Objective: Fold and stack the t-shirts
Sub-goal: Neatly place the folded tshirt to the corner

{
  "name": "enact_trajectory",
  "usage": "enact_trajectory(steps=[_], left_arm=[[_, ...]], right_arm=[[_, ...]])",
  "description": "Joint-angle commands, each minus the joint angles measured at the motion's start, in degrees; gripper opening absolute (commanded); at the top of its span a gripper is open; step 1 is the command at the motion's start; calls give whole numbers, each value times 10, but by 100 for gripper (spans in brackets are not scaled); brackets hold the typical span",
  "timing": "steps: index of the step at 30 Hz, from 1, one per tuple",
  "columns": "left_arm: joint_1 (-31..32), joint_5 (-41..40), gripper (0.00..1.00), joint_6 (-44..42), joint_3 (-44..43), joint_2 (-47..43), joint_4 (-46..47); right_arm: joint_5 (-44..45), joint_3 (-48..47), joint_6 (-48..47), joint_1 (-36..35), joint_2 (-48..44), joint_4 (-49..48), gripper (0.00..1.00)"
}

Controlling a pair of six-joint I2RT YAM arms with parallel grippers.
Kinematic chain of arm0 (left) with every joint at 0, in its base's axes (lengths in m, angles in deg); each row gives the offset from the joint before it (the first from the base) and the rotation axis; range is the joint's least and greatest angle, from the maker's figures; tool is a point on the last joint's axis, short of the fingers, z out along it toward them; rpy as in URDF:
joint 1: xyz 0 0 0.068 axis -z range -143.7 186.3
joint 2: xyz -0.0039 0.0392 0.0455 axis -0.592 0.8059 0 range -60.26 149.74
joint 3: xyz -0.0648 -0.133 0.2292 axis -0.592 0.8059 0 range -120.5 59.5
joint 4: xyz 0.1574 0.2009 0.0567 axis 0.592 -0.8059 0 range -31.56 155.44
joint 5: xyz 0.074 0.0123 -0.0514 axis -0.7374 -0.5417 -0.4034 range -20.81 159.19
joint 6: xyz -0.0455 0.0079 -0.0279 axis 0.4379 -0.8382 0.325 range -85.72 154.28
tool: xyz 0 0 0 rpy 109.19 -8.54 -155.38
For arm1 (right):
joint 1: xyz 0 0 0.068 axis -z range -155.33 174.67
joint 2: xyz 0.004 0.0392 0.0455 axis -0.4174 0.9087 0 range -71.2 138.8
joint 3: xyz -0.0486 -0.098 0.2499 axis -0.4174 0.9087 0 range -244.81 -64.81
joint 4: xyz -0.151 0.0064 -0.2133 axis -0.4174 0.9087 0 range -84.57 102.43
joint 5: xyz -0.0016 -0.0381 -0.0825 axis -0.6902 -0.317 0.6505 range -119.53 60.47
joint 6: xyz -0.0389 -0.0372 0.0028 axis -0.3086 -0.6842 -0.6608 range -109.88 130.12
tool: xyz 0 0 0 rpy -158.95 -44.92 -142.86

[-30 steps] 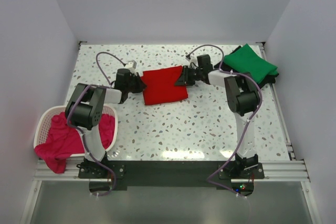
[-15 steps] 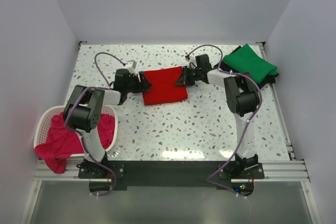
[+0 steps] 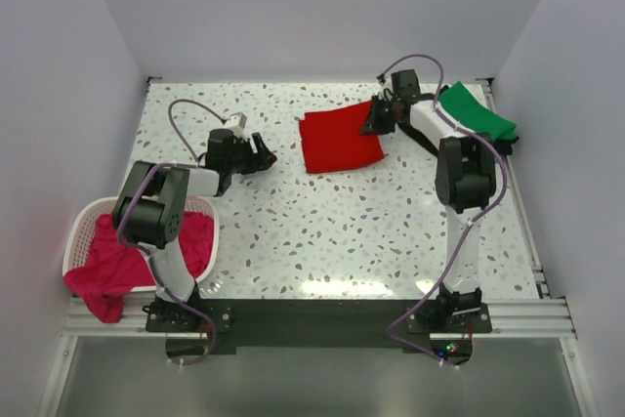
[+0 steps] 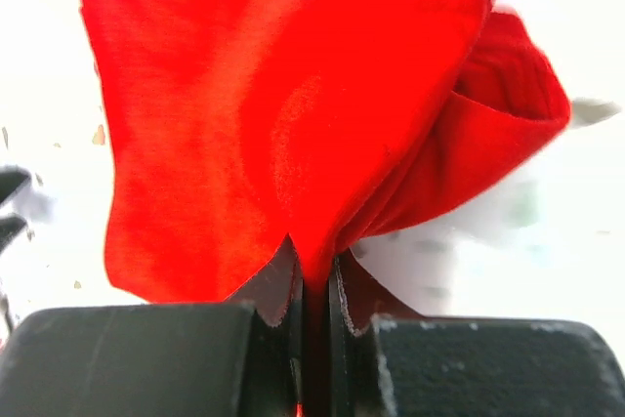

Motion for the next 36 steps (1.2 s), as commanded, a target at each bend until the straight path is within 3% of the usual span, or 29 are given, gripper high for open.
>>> enact_trajectory(steps=[1,15,36], left_arm=[[-10,5,73,-2,5,-5,16],[-22,16,73,0,5,17,27],[-26,24,73,3,10,19,31]], right_arm=[[53,-82,-29,17,-17,75,0],[90,-350,-28,73,76,188,0],[54,-445,20,161,24,175,0]])
